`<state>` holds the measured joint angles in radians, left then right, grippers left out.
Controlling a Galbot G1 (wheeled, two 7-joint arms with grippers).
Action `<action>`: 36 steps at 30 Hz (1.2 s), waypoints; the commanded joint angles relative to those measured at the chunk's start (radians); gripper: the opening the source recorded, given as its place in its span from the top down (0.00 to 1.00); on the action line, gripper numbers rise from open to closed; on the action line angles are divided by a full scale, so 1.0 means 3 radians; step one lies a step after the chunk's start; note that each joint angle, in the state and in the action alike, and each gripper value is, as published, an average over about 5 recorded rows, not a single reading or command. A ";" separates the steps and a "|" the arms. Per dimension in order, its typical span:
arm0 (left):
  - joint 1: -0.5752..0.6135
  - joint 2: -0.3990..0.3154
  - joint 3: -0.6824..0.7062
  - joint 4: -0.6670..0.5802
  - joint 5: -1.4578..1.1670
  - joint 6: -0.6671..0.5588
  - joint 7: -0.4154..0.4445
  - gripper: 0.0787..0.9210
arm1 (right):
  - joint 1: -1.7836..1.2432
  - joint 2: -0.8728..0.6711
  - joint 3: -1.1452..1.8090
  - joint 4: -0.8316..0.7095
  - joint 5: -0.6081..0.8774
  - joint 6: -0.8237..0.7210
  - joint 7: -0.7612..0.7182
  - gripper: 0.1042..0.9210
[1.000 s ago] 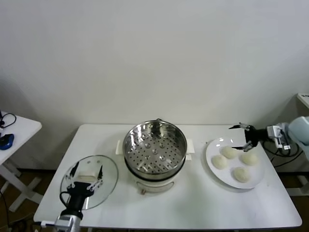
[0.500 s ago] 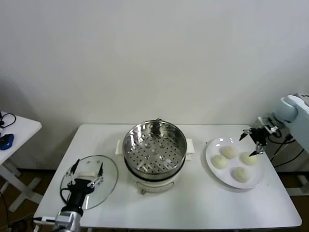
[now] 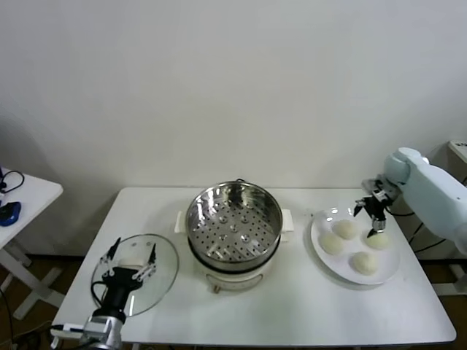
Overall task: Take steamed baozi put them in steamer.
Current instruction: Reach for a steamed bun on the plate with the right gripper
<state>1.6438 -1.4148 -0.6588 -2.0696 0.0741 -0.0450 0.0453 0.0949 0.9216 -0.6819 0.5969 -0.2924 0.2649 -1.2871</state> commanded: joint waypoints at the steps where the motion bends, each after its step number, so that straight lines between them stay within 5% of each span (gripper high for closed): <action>1: 0.0005 -0.0008 0.0003 0.0001 0.0010 -0.0002 0.0001 0.12 | -0.0092 0.0210 0.0196 -0.0289 -0.0310 0.0134 0.0204 0.12; 24: 0.0021 -0.0013 -0.0025 -0.0013 0.0010 -0.0006 0.0002 0.12 | -0.0245 0.0452 0.0722 -0.0541 -0.1024 0.0355 0.0396 0.12; 36: 0.0024 -0.0018 -0.0022 -0.0017 0.0015 -0.0003 0.0001 0.12 | -0.0270 0.0460 0.0775 -0.0553 -0.1031 0.0324 0.0354 0.23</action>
<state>1.6511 -1.4198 -0.6657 -2.0742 0.0781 -0.0465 0.0456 0.0137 1.0549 -0.4612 0.4373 -0.5762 0.3559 -1.1852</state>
